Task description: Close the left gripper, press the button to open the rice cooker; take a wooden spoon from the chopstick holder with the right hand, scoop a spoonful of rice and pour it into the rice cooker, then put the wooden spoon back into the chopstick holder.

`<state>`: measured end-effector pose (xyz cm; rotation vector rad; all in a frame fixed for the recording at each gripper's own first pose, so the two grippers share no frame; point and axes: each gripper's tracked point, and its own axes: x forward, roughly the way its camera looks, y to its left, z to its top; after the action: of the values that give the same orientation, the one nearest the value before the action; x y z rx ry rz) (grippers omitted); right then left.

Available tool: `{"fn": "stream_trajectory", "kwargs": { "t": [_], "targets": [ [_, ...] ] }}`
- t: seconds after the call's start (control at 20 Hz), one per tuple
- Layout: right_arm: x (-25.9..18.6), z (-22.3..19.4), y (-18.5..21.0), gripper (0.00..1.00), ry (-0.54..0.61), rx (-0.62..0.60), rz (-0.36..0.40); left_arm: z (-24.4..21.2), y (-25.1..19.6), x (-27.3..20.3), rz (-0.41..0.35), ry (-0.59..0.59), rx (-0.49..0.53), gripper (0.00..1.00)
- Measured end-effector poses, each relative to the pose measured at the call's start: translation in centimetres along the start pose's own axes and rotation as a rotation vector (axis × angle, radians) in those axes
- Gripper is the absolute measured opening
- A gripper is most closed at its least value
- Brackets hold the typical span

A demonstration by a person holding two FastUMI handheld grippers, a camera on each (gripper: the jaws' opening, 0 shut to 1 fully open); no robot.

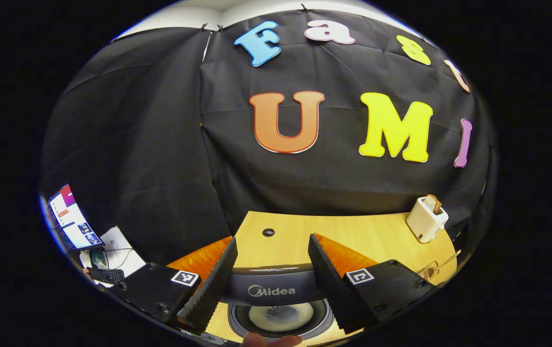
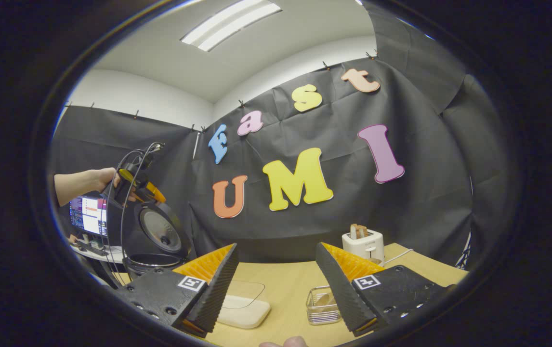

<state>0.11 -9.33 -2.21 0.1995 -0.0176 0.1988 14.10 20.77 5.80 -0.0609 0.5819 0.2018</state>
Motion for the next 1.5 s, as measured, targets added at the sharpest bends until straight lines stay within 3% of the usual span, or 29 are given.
{"fn": "stream_trajectory", "kwargs": {
  "t": [0.55,1.05,1.35,1.5],
  "targets": [
    [-1.8,0.0,1.0,0.95,-0.008,-0.042,0.002,-9.8,-1.2,-4.7,0.000,-0.025,-0.020,0.95],
    [-1.0,-3.1,2.0,0.95,0.058,-0.051,0.005,-17.9,-2.1,-4.5,-0.033,-0.045,-0.148,0.97],
    [-0.7,-4.0,2.4,0.95,0.077,-0.060,0.001,-19.6,-2.0,-4.0,0.029,-0.078,-0.018,0.96],
    [-0.6,-4.2,2.2,0.95,0.076,-0.058,-0.009,-19.6,-2.0,-3.9,0.036,-0.126,-0.018,0.96]
  ]
}}
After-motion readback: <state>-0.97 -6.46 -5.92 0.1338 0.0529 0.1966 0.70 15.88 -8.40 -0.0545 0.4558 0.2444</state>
